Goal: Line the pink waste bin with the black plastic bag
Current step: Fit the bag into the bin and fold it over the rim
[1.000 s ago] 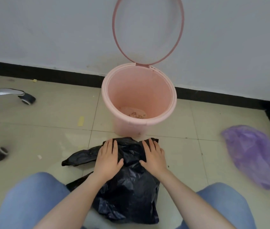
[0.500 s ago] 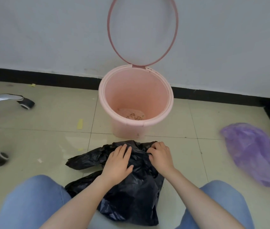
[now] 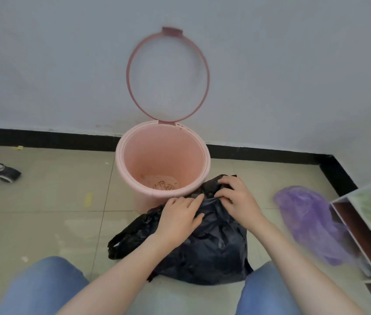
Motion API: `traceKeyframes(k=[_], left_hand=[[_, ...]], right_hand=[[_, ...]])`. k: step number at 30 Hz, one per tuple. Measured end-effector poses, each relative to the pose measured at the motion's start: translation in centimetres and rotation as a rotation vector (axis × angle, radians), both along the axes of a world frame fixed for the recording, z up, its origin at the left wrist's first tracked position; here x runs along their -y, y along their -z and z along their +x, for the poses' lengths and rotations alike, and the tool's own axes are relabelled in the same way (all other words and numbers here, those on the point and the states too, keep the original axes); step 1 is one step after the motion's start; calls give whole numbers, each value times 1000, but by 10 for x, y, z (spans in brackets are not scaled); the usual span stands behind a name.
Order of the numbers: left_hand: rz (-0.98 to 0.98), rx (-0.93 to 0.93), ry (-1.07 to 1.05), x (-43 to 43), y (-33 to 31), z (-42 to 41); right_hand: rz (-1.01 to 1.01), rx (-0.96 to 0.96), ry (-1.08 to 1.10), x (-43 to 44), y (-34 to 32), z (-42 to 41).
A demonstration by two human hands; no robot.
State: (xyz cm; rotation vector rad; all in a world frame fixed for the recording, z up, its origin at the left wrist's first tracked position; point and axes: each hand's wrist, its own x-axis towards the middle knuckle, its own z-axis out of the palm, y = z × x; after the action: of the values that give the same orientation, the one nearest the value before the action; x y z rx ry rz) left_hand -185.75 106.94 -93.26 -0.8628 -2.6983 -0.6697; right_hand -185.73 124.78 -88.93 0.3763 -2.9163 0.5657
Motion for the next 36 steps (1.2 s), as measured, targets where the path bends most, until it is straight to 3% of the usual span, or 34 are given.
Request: traceKeyframes(k=[9,13,20,25,29,32,36], left_hand=[[573,-19,-79,-2,-92,-14],[795,63,-248,11,-125,-30],[860,176,-636,65,-119,-58],[839,202,-769,91,-99,-64],[863,234,-858,103,-87,-64],[876,312,-787,103,-78,-60],[672,428,-441,87,-71,-55]], right_hand=[[-157,-343,75,10,-113,-30],[-157,-301,69,40,-133,-49],[-207,-125,45,64,-102,-36],[-168,-294,521,40,-66,-31],[-534,-71,888,19,-61,-41],[-921,30,792,28,-62,-48],[-806,78,468,70,-64,-51]])
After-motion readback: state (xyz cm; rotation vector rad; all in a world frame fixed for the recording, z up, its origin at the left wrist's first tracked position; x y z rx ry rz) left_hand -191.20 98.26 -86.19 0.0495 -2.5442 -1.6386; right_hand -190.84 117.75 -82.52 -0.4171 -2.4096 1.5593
